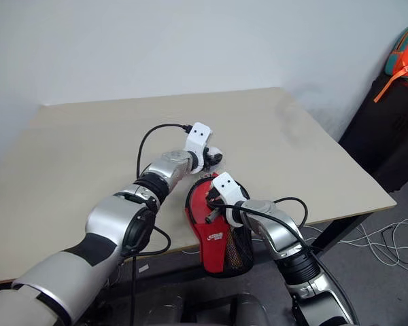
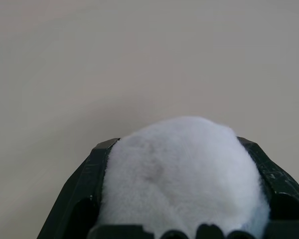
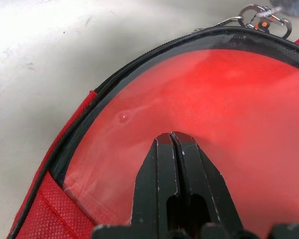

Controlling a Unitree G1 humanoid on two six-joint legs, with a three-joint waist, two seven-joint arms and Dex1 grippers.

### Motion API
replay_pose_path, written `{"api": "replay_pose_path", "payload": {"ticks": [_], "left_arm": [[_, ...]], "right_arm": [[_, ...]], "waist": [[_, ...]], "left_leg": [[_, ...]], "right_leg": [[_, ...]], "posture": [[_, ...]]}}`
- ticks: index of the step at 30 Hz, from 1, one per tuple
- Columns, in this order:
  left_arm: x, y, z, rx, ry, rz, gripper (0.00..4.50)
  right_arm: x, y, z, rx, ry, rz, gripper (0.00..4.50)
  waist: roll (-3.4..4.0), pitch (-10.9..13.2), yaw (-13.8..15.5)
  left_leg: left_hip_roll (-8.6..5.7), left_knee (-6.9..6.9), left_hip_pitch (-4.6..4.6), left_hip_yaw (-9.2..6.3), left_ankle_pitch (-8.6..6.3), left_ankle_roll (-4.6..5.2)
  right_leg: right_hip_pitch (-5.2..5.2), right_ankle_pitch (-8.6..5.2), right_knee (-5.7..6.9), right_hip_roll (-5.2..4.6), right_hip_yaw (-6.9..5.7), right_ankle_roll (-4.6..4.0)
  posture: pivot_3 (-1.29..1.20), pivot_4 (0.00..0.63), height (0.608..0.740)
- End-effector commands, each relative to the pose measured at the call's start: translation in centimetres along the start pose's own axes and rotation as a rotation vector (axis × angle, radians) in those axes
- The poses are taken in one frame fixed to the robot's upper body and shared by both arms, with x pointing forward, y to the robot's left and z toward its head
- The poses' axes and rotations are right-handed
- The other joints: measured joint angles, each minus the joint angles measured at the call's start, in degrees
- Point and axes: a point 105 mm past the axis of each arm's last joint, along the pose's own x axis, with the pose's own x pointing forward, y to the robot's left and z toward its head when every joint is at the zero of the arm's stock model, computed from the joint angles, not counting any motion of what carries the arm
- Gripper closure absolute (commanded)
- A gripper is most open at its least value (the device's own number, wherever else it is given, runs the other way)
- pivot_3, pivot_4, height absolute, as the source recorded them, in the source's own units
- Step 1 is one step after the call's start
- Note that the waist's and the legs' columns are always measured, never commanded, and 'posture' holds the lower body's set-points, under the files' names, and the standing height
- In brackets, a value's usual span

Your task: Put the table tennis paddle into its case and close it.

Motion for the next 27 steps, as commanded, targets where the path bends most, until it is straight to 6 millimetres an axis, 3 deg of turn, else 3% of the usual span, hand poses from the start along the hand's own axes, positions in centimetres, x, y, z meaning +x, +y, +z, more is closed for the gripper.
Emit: {"api": "replay_pose_path", "payload": {"ticks": [1,8,17,22,27], "left_arm": [[0.2,-1.9,3.6,0.095,-0.124,-0.048,1.75],[0.8,-4.1,2.5,0.163,-0.141,-0.084,1.75],[0.6,-3.5,2.3,0.142,-0.145,-0.090,1.75],[0.2,-3.3,1.9,0.150,-0.100,-0.163,0.17],[-0.4,-2.2,2.1,0.159,-0.086,-0.204,0.04]], "right_arm": [[0.5,0.3,-3.3,0.055,0.132,0.009,4.50],[0.4,0.4,-3.3,0.051,0.132,0.006,4.50],[0.3,0.1,-3.5,0.053,0.136,-0.007,4.50],[0.6,-0.1,-3.1,0.053,0.127,-0.007,4.50],[0.6,-0.9,-3.0,0.068,0.124,-0.040,4.50]], "waist": [[0.00,0.0,0.0],[0.00,0.0,0.0],[0.01,0.0,0.0],[0.00,0.0,-0.1],[0.01,0.0,-0.1]], "left_leg": [[0.00,0.00,0.00,0.00,0.00,0.00],[0.00,0.00,0.00,0.00,-0.01,0.02],[0.05,0.01,0.01,-0.03,-0.02,0.04],[0.08,0.01,0.01,-0.04,-0.02,0.05],[0.09,0.01,0.03,-0.03,-0.02,0.05]], "right_leg": [[0.00,0.00,0.00,0.00,0.00,0.00],[0.00,-0.01,0.00,-0.01,-0.01,0.00],[0.01,-0.01,0.00,-0.04,-0.03,0.01],[0.01,-0.02,0.00,-0.03,-0.04,0.01],[0.00,-0.01,0.01,-0.02,-0.05,0.01]], "posture": [[0.00,0.000,0.724],[0.00,0.000,0.724],[0.00,0.000,0.724],[0.00,0.000,0.724],[0.00,0.000,0.724]]}}
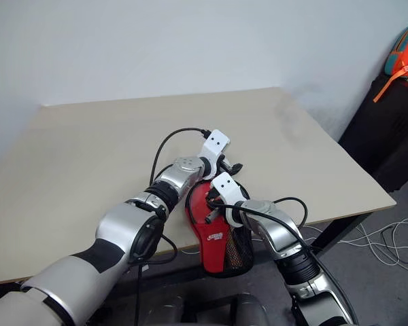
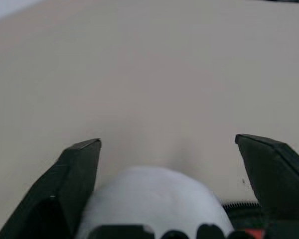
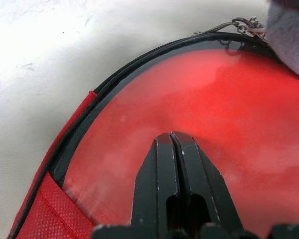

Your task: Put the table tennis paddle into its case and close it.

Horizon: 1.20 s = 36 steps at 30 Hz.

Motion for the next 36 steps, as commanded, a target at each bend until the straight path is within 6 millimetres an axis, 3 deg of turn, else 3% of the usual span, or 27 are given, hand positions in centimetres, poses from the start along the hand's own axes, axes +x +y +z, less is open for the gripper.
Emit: {"api": "replay_pose_path", "payload": {"ticks": [1,14,17,23,27,30,36], "left_arm": [[-0.7,1.1,2.5,0.053,-0.041,-0.006,0.04],[-1.8,2.6,-0.7,-0.056,0.099,-0.012,0.04],[-1.6,2.1,-0.7,-0.069,0.084,-0.024,0.64],[-1.4,1.6,-0.5,-0.071,0.084,-0.049,2.66],[-1.5,2.5,-0.4,-0.053,0.099,0.025,3.62],[-1.5,2.9,0.0,-0.030,0.100,0.067,4.01],[-0.9,2.8,2.4,-0.005,0.034,0.135,4.15]], "right_arm": [[0.5,-0.9,-3.1,0.057,0.124,-0.037,4.50],[0.7,-1.6,-2.7,0.055,0.117,-0.056,4.50],[0.7,-1.7,-2.7,0.057,0.118,-0.065,4.50],[0.5,-1.5,-2.9,0.060,0.121,-0.060,4.50],[0.4,-0.9,-3.2,0.056,0.135,-0.035,4.50],[0.5,-0.7,-3.3,0.057,0.142,-0.033,4.50],[0.5,-0.9,-3.9,0.050,0.166,-0.040,4.50]], "waist": [[0.00,0.0,0.0],[0.00,0.0,0.0],[0.00,0.0,0.0],[0.00,0.0,0.0],[0.00,0.0,0.1],[0.00,0.0,0.0],[0.00,0.0,0.1]], "left_leg": [[0.00,0.00,0.00,-0.01,0.00,0.00],[0.03,0.02,0.00,-0.07,0.00,0.00],[0.03,0.02,0.00,-0.07,0.00,0.00],[0.03,0.02,0.00,-0.07,0.00,0.00],[0.01,0.02,0.00,-0.08,0.00,0.01],[-0.01,0.02,-0.01,-0.08,-0.02,0.03],[-0.06,0.02,-0.01,-0.09,-0.01,0.06]], "right_leg": [[0.01,0.00,0.00,0.00,0.00,0.00],[0.02,0.00,0.01,-0.03,-0.01,0.01],[0.03,0.00,0.01,-0.03,-0.01,0.01],[0.03,0.00,0.01,-0.04,-0.01,0.01],[0.03,0.00,0.01,-0.07,-0.02,0.01],[0.04,-0.01,0.01,-0.11,-0.02,0.04],[0.05,-0.02,0.01,-0.19,-0.07,0.05]], "posture": [[0.00,0.000,0.724],[0.00,0.000,0.724],[0.00,0.000,0.724],[0.00,0.000,0.724],[0.00,0.000,0.724],[0.00,0.000,0.724],[0.00,0.000,0.724]]}}
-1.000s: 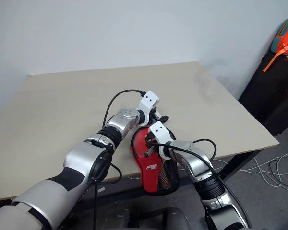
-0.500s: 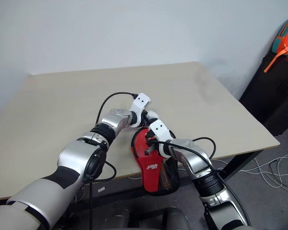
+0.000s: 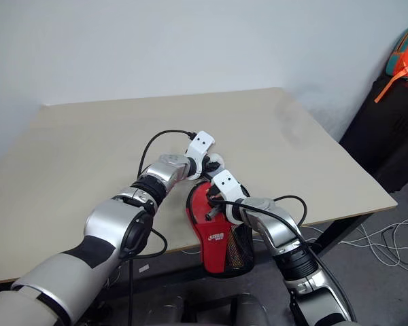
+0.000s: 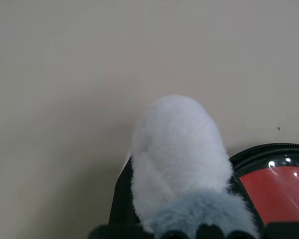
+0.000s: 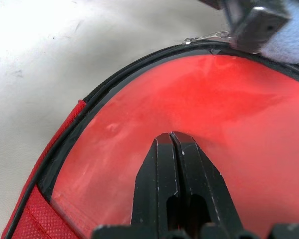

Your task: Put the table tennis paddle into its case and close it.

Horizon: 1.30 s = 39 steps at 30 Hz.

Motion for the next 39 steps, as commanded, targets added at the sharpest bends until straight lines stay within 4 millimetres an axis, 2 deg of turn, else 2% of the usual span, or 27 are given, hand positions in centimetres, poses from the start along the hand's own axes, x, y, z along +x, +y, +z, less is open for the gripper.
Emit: {"api": "replay_pose_path", "payload": {"ticks": [1,10,14,17,21,25,30,35,39], "left_arm": [[-0.2,0.1,4.2,0.040,-0.107,0.053,4.15],[0.3,-1.3,5.7,0.049,-0.166,0.091,4.15],[0.1,-0.8,7.2,0.004,-0.248,0.182,4.15],[0.1,-0.8,7.2,-0.035,-0.253,0.188,4.15],[0.4,-1.3,7.1,0.004,-0.254,0.197,4.15],[0.7,-2.6,7.3,0.041,-0.267,0.162,4.15],[1.3,-5.3,8.0,0.121,-0.306,0.085,4.15],[1.8,-6.9,7.3,0.198,-0.291,0.045,4.15],[2.1,-9.5,6.9,0.260,-0.292,-0.089,4.15]], "right_arm": [[0.3,-0.3,-4.1,0.044,0.162,-0.021,4.50],[0.3,-0.3,-4.1,0.045,0.161,-0.029,4.50],[0.3,-0.3,-4.1,0.047,0.158,-0.036,4.50],[0.2,-0.3,-4.1,0.049,0.156,-0.041,4.50],[0.2,-0.4,-4.0,0.046,0.154,-0.044,4.50],[0.3,-0.3,-3.7,0.043,0.146,-0.041,4.50],[0.3,-0.3,-3.7,0.042,0.142,-0.043,4.50],[0.3,-0.1,-3.6,0.043,0.137,-0.042,4.50],[0.2,-0.1,-3.7,0.046,0.136,-0.045,4.50]], "waist": [[0.00,0.0,0.0],[0.00,0.0,0.0],[0.00,0.0,0.0],[0.00,0.0,0.0],[0.00,0.0,0.0],[0.00,0.0,0.0],[0.00,0.0,0.0],[0.01,0.0,0.0],[0.01,0.0,0.0]], "left_leg": [[-0.02,0.00,0.00,0.00,0.00,0.01],[-0.20,0.00,0.00,-0.04,0.01,0.18],[-0.21,0.00,0.00,-0.09,0.00,0.18],[-0.24,0.01,-0.01,-0.13,0.00,0.19],[-0.25,0.02,-0.02,-0.16,0.00,0.19],[-0.26,0.02,-0.06,-0.19,0.00,0.19],[-0.26,0.02,-0.08,-0.21,0.00,0.19],[-0.27,0.02,-0.10,-0.24,0.00,0.19],[-0.27,0.02,-0.11,-0.33,0.00,0.19]], "right_leg": [[0.00,0.00,0.00,-0.02,-0.01,0.01],[0.05,-0.03,0.00,-0.37,-0.24,0.08],[0.06,-0.03,-0.01,-0.39,-0.29,0.09],[0.08,-0.03,-0.01,-0.41,-0.33,0.10],[0.08,-0.04,-0.01,-0.41,-0.37,0.11],[0.09,-0.05,-0.01,-0.41,-0.40,0.11],[0.09,-0.05,-0.02,-0.42,-0.42,0.11],[0.09,-0.05,-0.02,-0.42,-0.44,0.11],[0.08,-0.06,-0.05,-0.44,-0.53,0.10]], "posture": [[0.00,0.000,0.724],[0.00,0.000,0.724],[0.00,0.000,0.724],[0.00,0.000,0.724],[0.00,0.000,0.724],[0.00,0.000,0.724],[0.00,0.000,0.724],[0.00,0.000,0.724],[0.00,0.000,0.724]]}}
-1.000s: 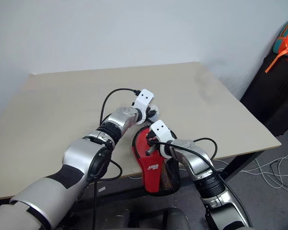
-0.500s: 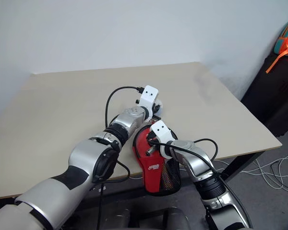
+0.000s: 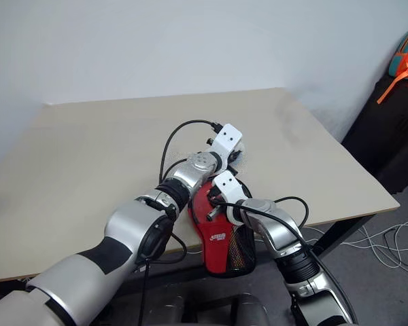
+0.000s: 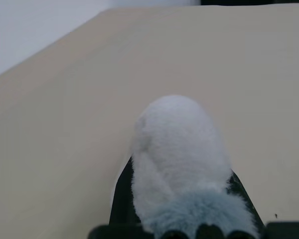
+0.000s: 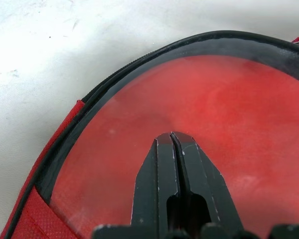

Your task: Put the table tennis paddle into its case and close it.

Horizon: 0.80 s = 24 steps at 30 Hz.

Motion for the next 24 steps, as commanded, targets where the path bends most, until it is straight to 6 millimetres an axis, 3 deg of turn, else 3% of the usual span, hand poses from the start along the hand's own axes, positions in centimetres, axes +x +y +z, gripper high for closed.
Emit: {"api": "replay_pose_path", "payload": {"ticks": [1,8,14,17,21,24], "left_arm": [[0.5,-4.5,3.3,0.057,-0.124,-0.177,4.15],[0.1,-7.2,2.8,0.066,-0.147,-0.352,4.15],[-0.3,-7.0,2.6,-0.018,-0.150,-0.410,4.15],[-0.4,-6.2,2.9,-0.037,-0.151,-0.396,3.15],[-1.1,-6.1,3.5,-0.167,-0.179,-0.510,1.66],[-1.7,-5.1,3.9,-0.243,-0.208,-0.546,1.66]], "right_arm": [[0.5,0.0,-3.6,0.048,0.141,-0.012,4.50],[0.5,0.1,-3.6,0.047,0.141,-0.014,4.50],[0.6,0.0,-3.5,0.039,0.138,-0.012,4.50],[0.7,0.0,-3.4,0.031,0.137,-0.008,4.50],[0.7,0.2,-3.1,0.023,0.123,0.002,4.50],[0.7,0.7,-2.9,0.011,0.114,0.031,4.50]], "waist": [[0.00,0.0,0.0],[0.01,0.0,0.0],[0.01,0.0,0.0],[0.01,0.0,0.0],[0.01,0.0,-0.1],[0.03,0.0,-0.1]], "left_leg": [[0.00,0.00,-0.02,-0.03,0.00,0.00],[-0.01,0.00,-0.05,-0.14,0.00,0.00],[-0.01,0.02,-0.05,-0.18,0.00,0.00],[-0.01,0.01,-0.06,-0.20,0.00,0.00],[0.00,0.01,-0.10,-0.21,0.00,0.00],[0.00,0.03,-0.26,-0.23,0.01,0.02]], "right_leg": [[0.00,0.00,-0.01,-0.01,-0.03,0.00],[0.00,-0.06,-0.03,-0.02,-0.12,-0.09],[0.03,-0.07,-0.03,-0.02,-0.15,-0.08],[0.02,-0.08,-0.03,-0.01,-0.15,-0.07],[-0.01,-0.08,-0.02,0.01,-0.16,-0.06],[-0.11,-0.07,0.01,0.04,-0.15,-0.05]], "posture": [[0.00,0.000,0.724],[0.00,0.000,0.724],[0.00,0.000,0.724],[0.00,0.000,0.724],[0.00,0.000,0.724],[0.00,0.000,0.724]]}}
